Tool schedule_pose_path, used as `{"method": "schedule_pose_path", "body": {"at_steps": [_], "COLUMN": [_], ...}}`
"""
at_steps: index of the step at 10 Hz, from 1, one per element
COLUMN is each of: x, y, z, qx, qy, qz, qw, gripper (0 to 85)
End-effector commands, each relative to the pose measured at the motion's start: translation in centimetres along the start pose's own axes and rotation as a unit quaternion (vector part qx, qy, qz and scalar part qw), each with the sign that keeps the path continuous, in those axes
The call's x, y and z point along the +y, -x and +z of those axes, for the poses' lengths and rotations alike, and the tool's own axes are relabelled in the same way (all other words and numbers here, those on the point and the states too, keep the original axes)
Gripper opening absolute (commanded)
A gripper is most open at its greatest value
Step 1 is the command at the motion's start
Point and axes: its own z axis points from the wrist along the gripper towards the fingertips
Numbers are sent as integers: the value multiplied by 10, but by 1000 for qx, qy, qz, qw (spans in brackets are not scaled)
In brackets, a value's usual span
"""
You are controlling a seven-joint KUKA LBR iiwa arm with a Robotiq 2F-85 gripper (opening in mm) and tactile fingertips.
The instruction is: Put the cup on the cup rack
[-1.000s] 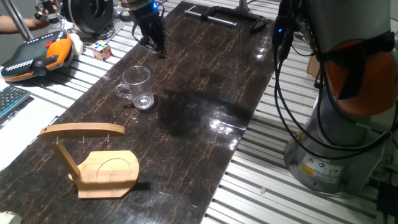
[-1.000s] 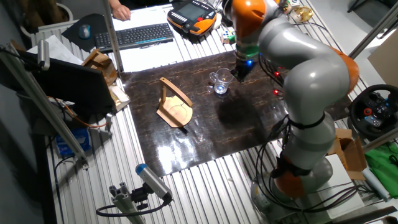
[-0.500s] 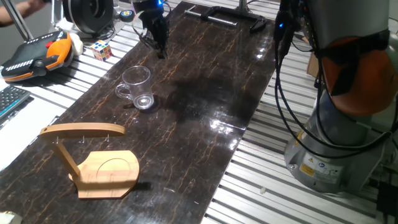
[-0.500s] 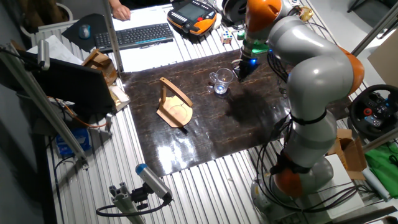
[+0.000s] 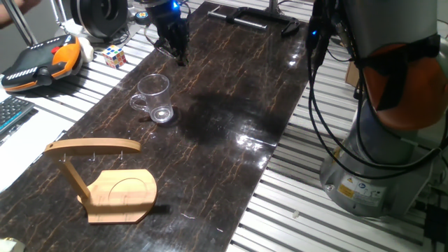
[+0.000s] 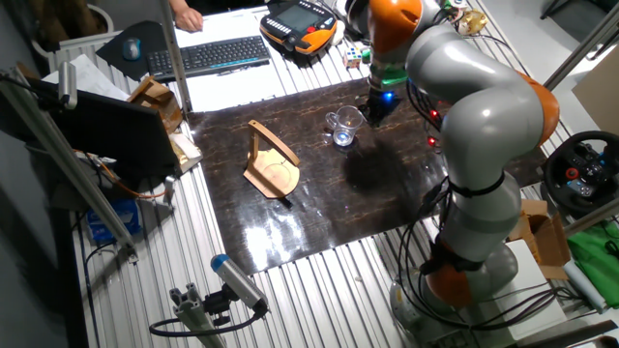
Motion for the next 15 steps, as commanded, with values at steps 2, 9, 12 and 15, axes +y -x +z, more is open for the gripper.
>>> {"method": "schedule_pose_path", "body": {"at_steps": [2,9,12,15], "x": [4,-10,-9,-9], "y": [24,76,77,77], "z": [9,26,28,28], "qx": [-39,-48,-11,-14], "qy": [-2,-8,0,6], "qz": [9,-20,4,17], "qw": [999,999,1000,1000], "gripper": [430,463,397,430]}}
